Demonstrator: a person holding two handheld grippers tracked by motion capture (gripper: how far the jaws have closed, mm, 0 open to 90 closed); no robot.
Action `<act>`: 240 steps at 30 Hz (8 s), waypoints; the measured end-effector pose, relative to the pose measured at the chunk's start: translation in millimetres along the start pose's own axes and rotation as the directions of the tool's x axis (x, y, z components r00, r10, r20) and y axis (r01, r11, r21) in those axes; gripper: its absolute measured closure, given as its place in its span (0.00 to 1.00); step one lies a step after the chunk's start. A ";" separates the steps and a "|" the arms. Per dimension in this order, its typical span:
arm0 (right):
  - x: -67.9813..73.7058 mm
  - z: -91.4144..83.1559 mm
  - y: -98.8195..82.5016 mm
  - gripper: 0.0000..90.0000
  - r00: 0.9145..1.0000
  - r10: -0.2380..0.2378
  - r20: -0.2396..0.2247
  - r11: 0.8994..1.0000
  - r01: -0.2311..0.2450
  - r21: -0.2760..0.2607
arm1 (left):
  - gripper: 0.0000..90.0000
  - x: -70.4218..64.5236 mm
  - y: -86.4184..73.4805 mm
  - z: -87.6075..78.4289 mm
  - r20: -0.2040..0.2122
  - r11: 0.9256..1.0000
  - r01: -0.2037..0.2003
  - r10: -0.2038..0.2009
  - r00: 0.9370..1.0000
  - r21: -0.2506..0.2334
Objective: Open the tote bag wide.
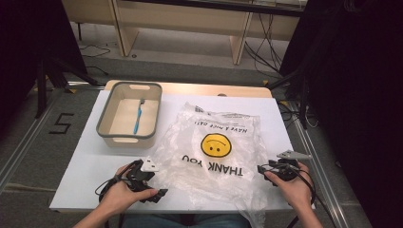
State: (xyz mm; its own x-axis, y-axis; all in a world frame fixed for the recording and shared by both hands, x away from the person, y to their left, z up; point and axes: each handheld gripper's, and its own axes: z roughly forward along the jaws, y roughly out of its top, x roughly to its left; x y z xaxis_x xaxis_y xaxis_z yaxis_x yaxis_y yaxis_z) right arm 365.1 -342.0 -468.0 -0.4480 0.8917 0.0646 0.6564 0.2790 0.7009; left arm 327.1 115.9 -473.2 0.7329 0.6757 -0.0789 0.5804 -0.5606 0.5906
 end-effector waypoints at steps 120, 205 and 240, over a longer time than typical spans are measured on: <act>116.1 61.2 39.9 0.50 0.885 -0.343 -0.315 0.929 0.369 0.025 | 0.62 -44.4 64.4 66.7 0.079 0.980 -0.177 0.184 0.980 -0.089; 94.8 -2.0 120.0 1.00 0.977 -0.215 0.011 0.896 0.202 -0.395 | 0.99 -50.8 80.4 69.7 0.103 0.873 -0.470 0.483 0.869 -0.131; 95.9 -4.3 122.1 1.00 0.979 -0.203 0.032 0.875 0.196 -0.444 | 0.65 -35.3 66.9 55.6 0.079 0.923 -0.352 0.367 0.927 -0.154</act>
State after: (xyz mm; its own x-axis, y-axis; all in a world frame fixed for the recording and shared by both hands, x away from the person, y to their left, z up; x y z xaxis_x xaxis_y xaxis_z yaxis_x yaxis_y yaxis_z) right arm 399.6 -223.9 -373.2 -0.5524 0.8273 -0.1016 0.2172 0.2606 0.9407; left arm 359.8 27.9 -475.6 0.9204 0.3828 0.0799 0.2232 -0.6819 0.6966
